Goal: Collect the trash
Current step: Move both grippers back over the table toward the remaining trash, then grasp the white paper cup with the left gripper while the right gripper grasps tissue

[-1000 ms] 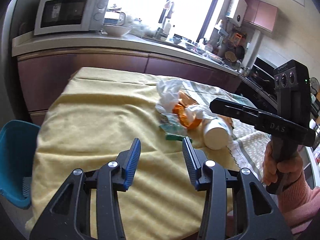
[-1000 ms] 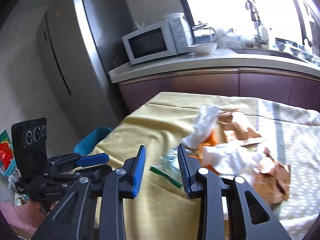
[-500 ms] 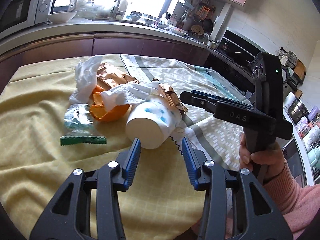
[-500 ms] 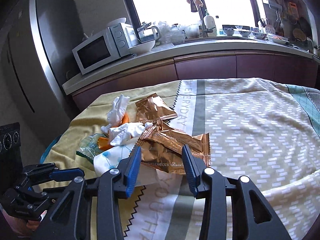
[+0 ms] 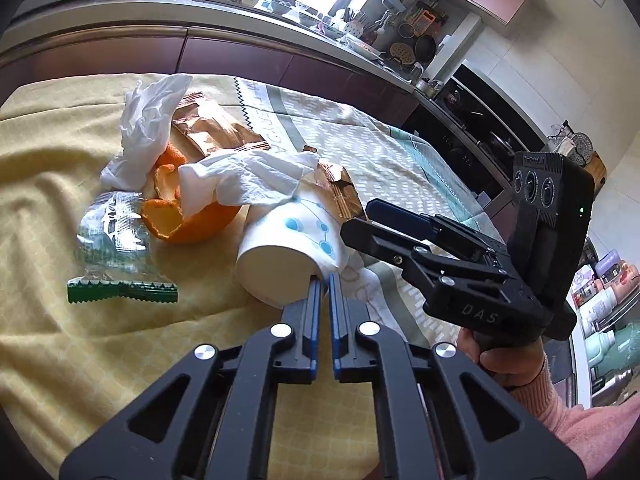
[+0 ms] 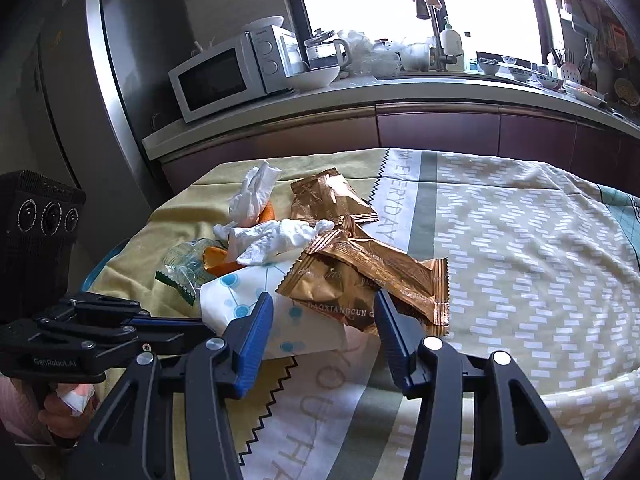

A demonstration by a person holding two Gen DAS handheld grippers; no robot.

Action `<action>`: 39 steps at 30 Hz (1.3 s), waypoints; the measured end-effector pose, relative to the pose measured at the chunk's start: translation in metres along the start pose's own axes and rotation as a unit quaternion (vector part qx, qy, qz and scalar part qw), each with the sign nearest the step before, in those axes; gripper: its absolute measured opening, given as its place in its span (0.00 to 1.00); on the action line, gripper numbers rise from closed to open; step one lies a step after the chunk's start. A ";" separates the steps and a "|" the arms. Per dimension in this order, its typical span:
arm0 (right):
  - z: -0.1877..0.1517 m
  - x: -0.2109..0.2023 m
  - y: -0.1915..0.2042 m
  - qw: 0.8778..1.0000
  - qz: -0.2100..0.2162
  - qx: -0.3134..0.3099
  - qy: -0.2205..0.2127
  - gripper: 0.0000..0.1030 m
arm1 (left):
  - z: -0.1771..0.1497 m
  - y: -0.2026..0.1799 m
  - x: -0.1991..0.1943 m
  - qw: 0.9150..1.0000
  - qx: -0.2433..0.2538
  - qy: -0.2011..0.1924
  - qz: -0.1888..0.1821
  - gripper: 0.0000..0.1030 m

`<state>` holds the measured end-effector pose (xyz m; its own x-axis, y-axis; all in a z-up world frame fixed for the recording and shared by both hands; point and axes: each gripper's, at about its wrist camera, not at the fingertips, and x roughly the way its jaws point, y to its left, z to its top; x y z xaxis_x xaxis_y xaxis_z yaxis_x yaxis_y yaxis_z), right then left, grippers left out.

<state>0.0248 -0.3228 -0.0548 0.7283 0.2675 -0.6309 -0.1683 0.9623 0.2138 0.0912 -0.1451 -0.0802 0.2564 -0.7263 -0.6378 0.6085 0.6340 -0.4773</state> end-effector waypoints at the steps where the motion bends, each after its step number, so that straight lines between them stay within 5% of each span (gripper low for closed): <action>1: 0.000 0.001 0.000 1.000 0.002 0.001 0.002 0.44 | 0.001 0.000 -0.001 1.000 0.001 -0.001 0.000 0.03; 10: -0.002 0.001 0.000 1.000 0.011 0.000 0.009 0.07 | -0.001 -0.002 -0.004 1.000 0.008 -0.003 0.005 0.03; 13: -0.002 0.001 -0.003 1.000 0.015 0.007 0.009 0.03 | -0.002 -0.003 -0.005 1.000 0.008 0.000 0.009 0.04; 17: 0.001 -0.005 -0.002 1.000 0.025 0.008 0.003 0.03 | -0.001 0.001 -0.008 1.000 0.001 -0.002 0.008 0.24; 20: 0.007 -0.009 0.002 1.000 0.025 -0.002 -0.006 0.03 | 0.002 0.002 -0.009 1.000 -0.006 -0.005 0.006 0.25; 26: 0.017 -0.006 0.009 1.000 0.019 -0.016 -0.015 0.09 | 0.006 0.003 -0.006 1.000 -0.014 -0.002 0.005 0.04; 32: 0.033 0.004 0.015 0.999 0.023 -0.023 -0.023 0.37 | 0.004 0.001 -0.010 1.000 -0.009 -0.011 0.007 0.03; 39: 0.052 0.034 0.017 0.999 0.033 -0.021 0.001 0.41 | -0.004 -0.002 -0.022 1.000 0.003 -0.018 0.014 0.03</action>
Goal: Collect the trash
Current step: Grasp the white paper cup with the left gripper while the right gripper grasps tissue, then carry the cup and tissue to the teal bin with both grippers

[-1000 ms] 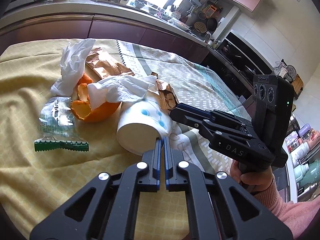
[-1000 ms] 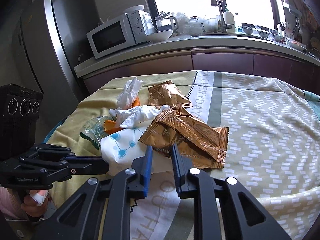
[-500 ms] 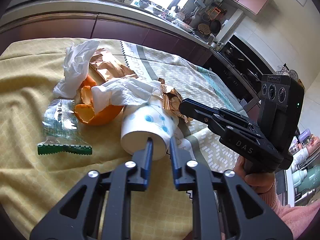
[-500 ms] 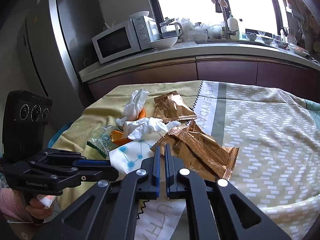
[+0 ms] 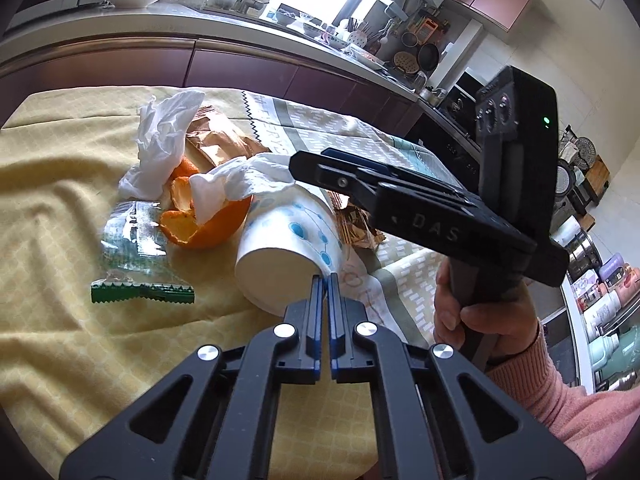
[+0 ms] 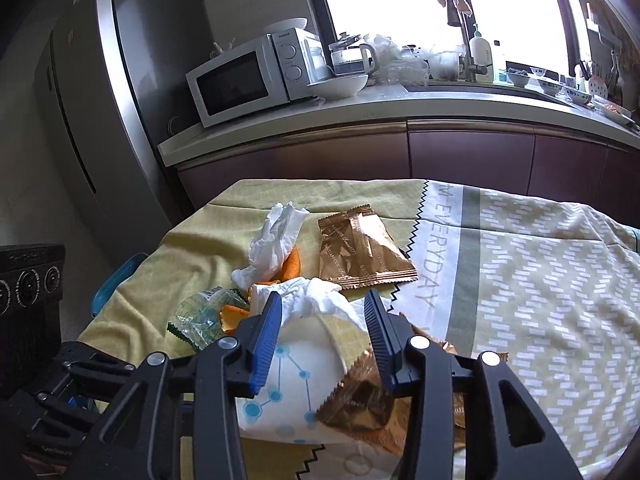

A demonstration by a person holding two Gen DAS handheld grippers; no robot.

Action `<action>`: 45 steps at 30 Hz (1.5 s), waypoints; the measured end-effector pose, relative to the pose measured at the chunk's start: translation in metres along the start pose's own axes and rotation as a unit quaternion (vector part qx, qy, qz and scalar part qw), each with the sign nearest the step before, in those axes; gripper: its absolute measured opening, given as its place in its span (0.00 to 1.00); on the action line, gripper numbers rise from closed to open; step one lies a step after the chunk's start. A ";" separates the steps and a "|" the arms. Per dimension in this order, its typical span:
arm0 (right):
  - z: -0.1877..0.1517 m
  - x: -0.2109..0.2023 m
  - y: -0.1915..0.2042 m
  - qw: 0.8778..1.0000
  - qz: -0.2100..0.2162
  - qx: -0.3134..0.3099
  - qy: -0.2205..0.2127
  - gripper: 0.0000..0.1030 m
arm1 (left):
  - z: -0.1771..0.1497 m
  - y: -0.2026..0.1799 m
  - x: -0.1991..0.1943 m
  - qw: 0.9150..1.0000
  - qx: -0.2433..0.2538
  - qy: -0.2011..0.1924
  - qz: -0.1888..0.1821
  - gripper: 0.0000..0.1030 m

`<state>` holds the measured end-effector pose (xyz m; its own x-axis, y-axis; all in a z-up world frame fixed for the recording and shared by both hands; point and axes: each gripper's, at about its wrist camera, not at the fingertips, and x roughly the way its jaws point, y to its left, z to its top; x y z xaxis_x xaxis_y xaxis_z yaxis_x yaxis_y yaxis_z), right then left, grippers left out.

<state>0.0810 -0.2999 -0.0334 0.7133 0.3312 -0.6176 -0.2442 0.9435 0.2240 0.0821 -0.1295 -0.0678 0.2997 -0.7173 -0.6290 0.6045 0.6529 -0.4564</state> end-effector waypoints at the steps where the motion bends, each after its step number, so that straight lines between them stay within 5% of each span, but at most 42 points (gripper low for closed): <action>1: 0.002 0.005 0.000 1.000 -0.003 -0.002 0.005 0.41 | -0.002 0.001 -0.002 1.000 0.002 0.000 0.002 0.03; 4: 0.002 0.017 0.003 1.000 -0.001 -0.009 0.025 0.37 | -0.006 0.004 -0.008 1.000 0.001 -0.002 0.005 0.03; 7: -0.001 0.023 0.005 0.999 0.012 -0.012 0.038 0.13 | -0.010 0.008 -0.015 1.000 -0.002 -0.004 0.006 0.03; 10: -0.005 0.021 0.006 0.999 0.009 -0.009 0.035 0.03 | -0.014 0.012 -0.020 1.000 -0.002 -0.006 0.007 0.03; 31: 0.015 -0.043 0.032 0.997 0.061 0.008 -0.057 0.02 | -0.047 0.035 -0.123 0.995 0.007 -0.079 0.061 0.02; 45: 0.026 -0.023 0.097 0.990 0.132 -0.030 -0.048 0.02 | -0.061 0.073 -0.203 0.980 -0.036 -0.149 0.125 0.02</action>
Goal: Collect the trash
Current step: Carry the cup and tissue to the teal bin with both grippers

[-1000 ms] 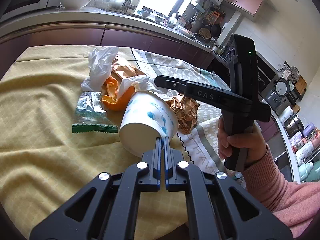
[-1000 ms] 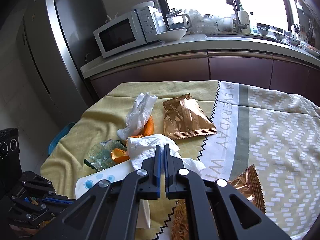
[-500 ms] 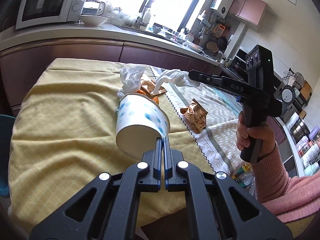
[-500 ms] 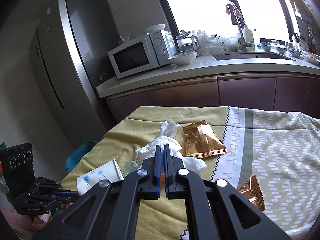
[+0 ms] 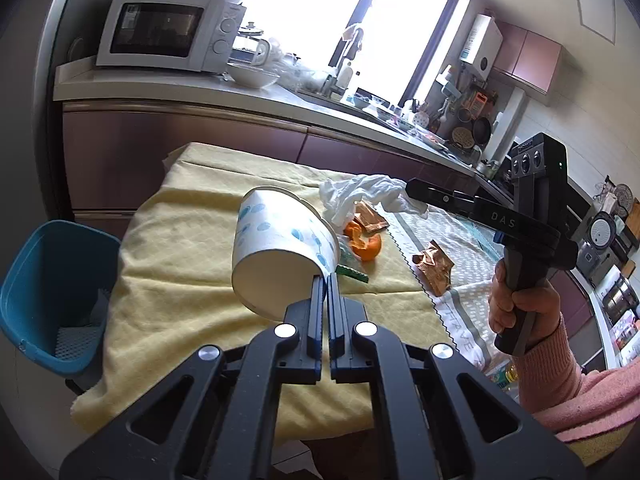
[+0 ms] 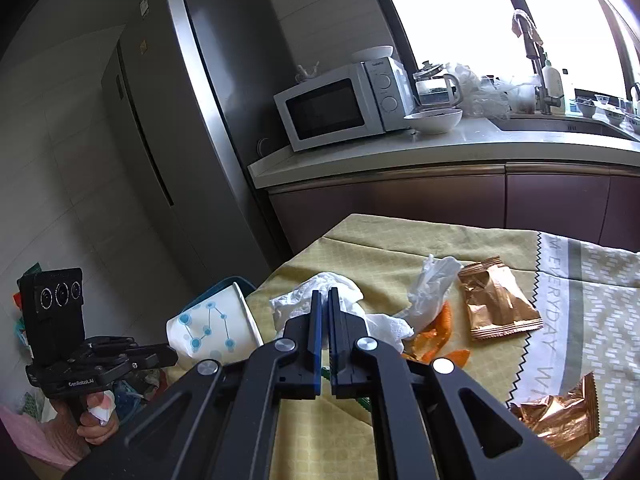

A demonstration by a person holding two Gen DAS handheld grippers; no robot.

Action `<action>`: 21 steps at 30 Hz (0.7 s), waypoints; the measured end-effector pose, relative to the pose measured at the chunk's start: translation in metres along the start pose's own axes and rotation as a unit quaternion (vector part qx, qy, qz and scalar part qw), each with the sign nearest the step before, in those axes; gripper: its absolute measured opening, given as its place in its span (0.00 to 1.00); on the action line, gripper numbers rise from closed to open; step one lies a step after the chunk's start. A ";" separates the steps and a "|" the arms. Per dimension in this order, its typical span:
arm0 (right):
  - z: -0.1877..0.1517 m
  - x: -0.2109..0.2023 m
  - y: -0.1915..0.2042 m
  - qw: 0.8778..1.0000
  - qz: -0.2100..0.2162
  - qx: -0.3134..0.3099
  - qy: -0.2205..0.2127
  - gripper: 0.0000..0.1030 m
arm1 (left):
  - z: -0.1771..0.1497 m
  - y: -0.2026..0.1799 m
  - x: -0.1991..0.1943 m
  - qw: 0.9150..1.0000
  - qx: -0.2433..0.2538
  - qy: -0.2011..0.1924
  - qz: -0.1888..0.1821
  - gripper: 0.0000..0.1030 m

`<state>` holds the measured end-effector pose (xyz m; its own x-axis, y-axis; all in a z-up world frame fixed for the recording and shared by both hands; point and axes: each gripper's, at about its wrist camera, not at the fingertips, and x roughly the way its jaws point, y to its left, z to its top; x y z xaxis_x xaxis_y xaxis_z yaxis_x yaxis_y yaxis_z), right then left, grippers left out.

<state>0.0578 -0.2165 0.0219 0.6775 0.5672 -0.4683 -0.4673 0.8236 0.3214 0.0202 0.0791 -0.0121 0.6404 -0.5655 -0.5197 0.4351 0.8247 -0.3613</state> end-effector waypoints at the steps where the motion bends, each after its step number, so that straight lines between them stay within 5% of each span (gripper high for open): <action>1: 0.001 0.004 0.004 1.000 0.005 -0.002 0.002 0.02 | 0.000 0.005 -0.005 1.000 -0.004 -0.004 0.006 0.02; 21: 0.016 0.097 0.097 0.991 0.090 -0.073 0.060 0.02 | -0.008 0.096 -0.071 0.989 -0.080 -0.052 0.112 0.02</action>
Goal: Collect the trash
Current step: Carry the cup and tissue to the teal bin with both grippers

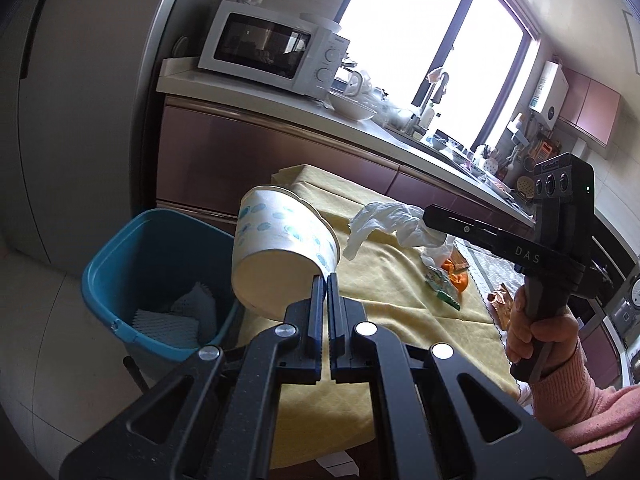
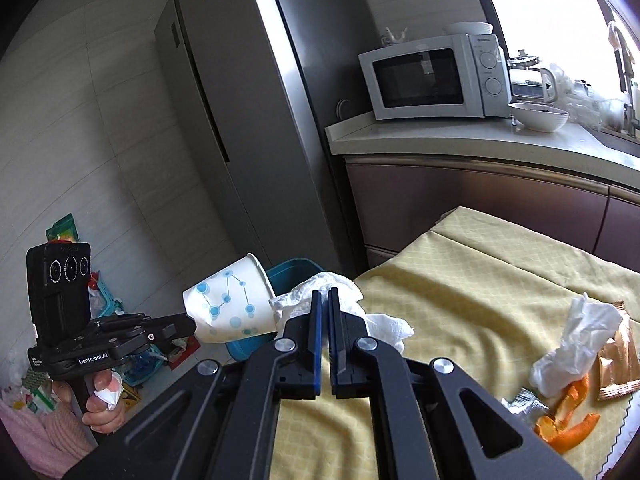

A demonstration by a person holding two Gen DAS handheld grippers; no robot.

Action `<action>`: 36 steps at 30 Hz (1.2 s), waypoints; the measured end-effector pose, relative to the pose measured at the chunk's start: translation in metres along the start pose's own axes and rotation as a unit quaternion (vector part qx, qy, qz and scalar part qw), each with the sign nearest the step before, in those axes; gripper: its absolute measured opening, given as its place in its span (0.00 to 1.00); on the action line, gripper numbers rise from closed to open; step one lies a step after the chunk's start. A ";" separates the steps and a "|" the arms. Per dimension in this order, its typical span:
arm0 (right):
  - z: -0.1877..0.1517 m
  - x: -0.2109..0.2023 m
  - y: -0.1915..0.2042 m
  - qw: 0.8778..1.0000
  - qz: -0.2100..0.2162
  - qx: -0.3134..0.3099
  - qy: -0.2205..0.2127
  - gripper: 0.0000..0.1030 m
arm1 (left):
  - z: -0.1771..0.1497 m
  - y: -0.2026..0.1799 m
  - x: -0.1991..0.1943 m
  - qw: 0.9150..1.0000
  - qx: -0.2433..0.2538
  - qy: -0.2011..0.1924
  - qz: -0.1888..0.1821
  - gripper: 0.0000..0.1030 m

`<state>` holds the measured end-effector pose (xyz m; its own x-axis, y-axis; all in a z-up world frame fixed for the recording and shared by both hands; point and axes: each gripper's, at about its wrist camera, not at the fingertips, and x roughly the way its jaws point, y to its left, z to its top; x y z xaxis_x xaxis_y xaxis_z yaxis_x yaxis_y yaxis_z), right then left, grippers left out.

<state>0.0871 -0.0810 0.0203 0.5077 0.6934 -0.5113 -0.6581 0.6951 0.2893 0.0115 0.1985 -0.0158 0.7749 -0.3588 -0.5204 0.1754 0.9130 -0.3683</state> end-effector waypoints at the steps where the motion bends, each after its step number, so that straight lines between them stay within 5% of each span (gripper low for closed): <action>1: 0.002 0.005 0.004 1.000 0.003 -0.004 0.003 0.02 | 0.001 0.006 -0.001 1.000 -0.004 -0.001 0.006 0.02; 11: 0.010 0.053 0.034 0.998 0.026 -0.033 0.038 0.02 | -0.002 0.060 0.000 0.997 -0.046 0.003 0.056 0.02; 36: 0.005 0.166 0.055 0.988 0.017 -0.041 0.148 0.03 | -0.010 0.138 0.064 0.986 -0.112 0.061 0.104 0.02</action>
<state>0.1374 0.0734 -0.0444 0.3074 0.6217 -0.7204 -0.7208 0.6464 0.2503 0.0790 0.2998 -0.1075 0.6990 -0.2007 -0.6864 -0.1294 0.9085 -0.3974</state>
